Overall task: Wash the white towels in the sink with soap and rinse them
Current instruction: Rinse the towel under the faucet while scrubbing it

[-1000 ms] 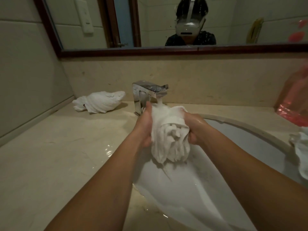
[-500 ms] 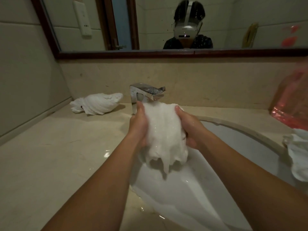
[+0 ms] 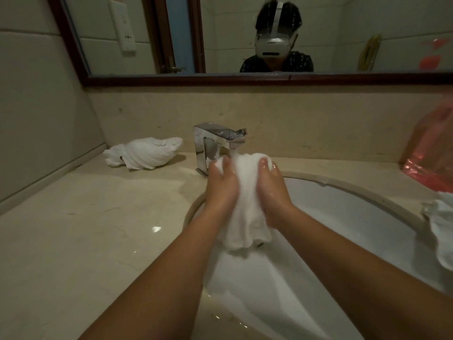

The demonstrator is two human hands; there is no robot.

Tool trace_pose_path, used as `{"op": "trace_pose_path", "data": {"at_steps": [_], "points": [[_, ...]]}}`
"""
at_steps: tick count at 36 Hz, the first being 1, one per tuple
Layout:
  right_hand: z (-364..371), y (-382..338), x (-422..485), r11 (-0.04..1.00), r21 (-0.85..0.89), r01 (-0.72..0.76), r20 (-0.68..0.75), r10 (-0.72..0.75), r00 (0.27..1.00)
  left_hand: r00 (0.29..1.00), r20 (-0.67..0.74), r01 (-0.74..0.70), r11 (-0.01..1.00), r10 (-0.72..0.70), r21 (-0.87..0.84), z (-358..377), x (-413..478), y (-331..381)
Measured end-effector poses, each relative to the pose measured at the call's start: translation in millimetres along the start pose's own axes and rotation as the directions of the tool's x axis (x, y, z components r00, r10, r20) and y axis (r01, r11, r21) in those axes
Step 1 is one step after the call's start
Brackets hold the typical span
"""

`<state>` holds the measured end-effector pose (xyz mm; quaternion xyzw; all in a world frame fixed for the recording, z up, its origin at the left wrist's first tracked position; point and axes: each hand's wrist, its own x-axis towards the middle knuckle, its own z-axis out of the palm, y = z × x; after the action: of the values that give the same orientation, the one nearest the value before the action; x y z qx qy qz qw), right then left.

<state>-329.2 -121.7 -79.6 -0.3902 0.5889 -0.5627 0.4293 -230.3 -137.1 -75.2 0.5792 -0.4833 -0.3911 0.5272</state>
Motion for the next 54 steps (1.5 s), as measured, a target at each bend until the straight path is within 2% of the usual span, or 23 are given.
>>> {"op": "trace_pose_path", "data": {"at_steps": [2,4,7,9,11,14,16,18,20,25,31,35,38,40,45,48,54], "points": [[10,3,-16,0.995,-0.092,0.037,0.026,-0.035,0.999,1.0,-0.016,-0.021,0.998,0.022,0.067,0,4,-5],[15,2,-31,0.99,-0.11,0.091,0.05,-0.086,0.995,1.0,0.022,-0.014,0.996,0.012,0.087,-6,4,0],[14,-5,-28,0.952,-0.182,0.245,-0.016,-0.252,0.967,0.999,0.003,0.033,0.999,-0.033,0.016,-9,-5,7],[11,-8,-15,0.95,-0.199,0.24,-0.058,-0.256,0.965,0.996,-0.033,0.08,0.993,-0.083,-0.086,-9,-17,12],[8,-6,-8,0.949,-0.211,0.234,-0.07,-0.254,0.965,0.996,-0.075,0.044,0.996,-0.05,-0.08,-7,-28,18],[6,-1,-17,0.897,-0.262,0.356,-0.018,-0.373,0.927,0.983,-0.174,-0.057,0.998,0.055,-0.001,-6,-27,21],[7,3,-29,0.871,-0.264,0.415,0.049,-0.418,0.907,0.972,-0.228,-0.056,0.998,0.064,0.039,-10,-20,21],[10,6,-38,0.863,-0.252,0.439,0.106,-0.426,0.899,0.975,-0.217,-0.033,0.995,0.053,0.094,-14,-14,16],[13,9,-39,0.861,-0.272,0.43,0.102,-0.419,0.902,0.984,-0.171,-0.03,0.993,0.049,0.111,-17,-14,10],[5,4,-13,0.892,-0.296,0.341,-0.01,-0.36,0.933,0.991,-0.064,-0.115,0.993,0.115,0.017,-13,-34,16],[0,9,-21,0.9,-0.299,0.316,0.042,-0.318,0.947,0.987,-0.128,-0.086,0.995,0.093,0.059,-9,-29,15],[-7,3,-23,0.923,-0.282,0.262,0.081,-0.25,0.965,0.978,-0.209,0.036,0.999,-0.029,0.031,-13,-16,20],[-15,4,-14,0.923,-0.34,0.179,0.095,-0.156,0.983,0.962,-0.23,0.123,0.985,-0.149,-0.124,-19,-6,18],[-21,6,-9,0.932,-0.341,0.125,0.095,-0.097,0.991,0.961,-0.21,0.148,0.975,-0.181,-0.163,-21,-7,17],[-15,5,-3,0.997,-0.057,0.05,0.093,-0.045,0.995,0.99,-0.105,0.087,0.995,-0.091,-0.045,-16,-11,12],[-9,0,2,0.996,0.084,-0.016,0.106,0.007,0.994,0.99,-0.064,0.127,0.992,-0.127,-0.001,-16,-11,12],[-16,-4,9,0.973,0.223,-0.058,0.183,0.017,0.983,0.99,0.029,0.137,0.988,-0.139,0.078,-15,-6,9]]}}
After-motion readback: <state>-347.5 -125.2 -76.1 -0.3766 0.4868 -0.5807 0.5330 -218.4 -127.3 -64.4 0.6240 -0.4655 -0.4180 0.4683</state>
